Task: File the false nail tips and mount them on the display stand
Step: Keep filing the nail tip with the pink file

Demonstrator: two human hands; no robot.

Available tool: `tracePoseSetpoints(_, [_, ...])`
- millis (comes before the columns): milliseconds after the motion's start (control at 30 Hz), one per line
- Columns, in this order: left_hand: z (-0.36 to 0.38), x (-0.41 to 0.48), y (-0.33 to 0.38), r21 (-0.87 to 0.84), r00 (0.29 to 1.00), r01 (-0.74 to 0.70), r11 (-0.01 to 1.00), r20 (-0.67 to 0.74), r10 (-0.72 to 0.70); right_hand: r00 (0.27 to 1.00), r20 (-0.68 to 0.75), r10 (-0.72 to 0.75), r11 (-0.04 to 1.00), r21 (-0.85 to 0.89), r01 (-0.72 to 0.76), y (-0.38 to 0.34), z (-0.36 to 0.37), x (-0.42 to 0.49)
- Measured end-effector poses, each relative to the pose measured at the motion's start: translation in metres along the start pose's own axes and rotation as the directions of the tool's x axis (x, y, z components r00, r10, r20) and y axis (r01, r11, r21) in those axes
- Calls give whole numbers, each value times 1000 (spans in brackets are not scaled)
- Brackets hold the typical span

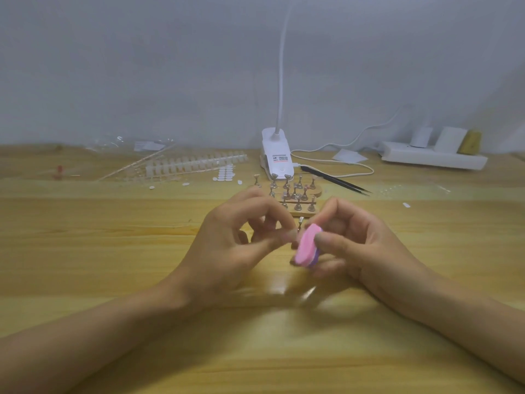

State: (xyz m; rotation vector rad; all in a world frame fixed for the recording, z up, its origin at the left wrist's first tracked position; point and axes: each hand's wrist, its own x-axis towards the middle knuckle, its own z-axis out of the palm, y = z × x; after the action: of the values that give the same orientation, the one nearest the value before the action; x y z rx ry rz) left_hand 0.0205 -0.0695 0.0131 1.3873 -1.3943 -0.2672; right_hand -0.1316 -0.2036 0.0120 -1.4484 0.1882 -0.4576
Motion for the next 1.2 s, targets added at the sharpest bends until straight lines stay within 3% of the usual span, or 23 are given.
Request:
tracePoseSetpoints(333, [4,-5,7,-31,993,-13,999,113,16,998,-58,-20,1000,12,21,-2,-1,1])
tracePoseSetpoints(500, [-1,-1,3,-77,994,110,991,7,-110,999,0,-49,997,-60,49,2,1,-2])
tracePoseSetpoints(667, [1,-2,1,-52,994,108,993,23,-107,972,-172,-161,984,-108,144,-1,1,-2])
tracePoseSetpoints(767, [0,-1,0,-72,993,118,990,14,-117,981,-74,-178,974,-155,165,-1,6,-3])
tracePoseSetpoints(867, [-1,-1,-2,-75,992,125,989,0,-126,963,-149,-227,964,-177,200,-3,7,-5])
tracePoseSetpoints(967, [-1,-1,-1,-76,993,117,990,9,-117,982,-56,-183,971,-170,171,-4,8,-5])
tracePoseSetpoints(1100, [-2,0,-2,-76,994,106,991,12,-106,971,-148,-190,972,-166,165,-3,5,-3])
tracePoseSetpoints(1200, [-1,0,-1,-68,996,90,994,16,-89,986,-44,-159,977,-154,150,-2,6,-3])
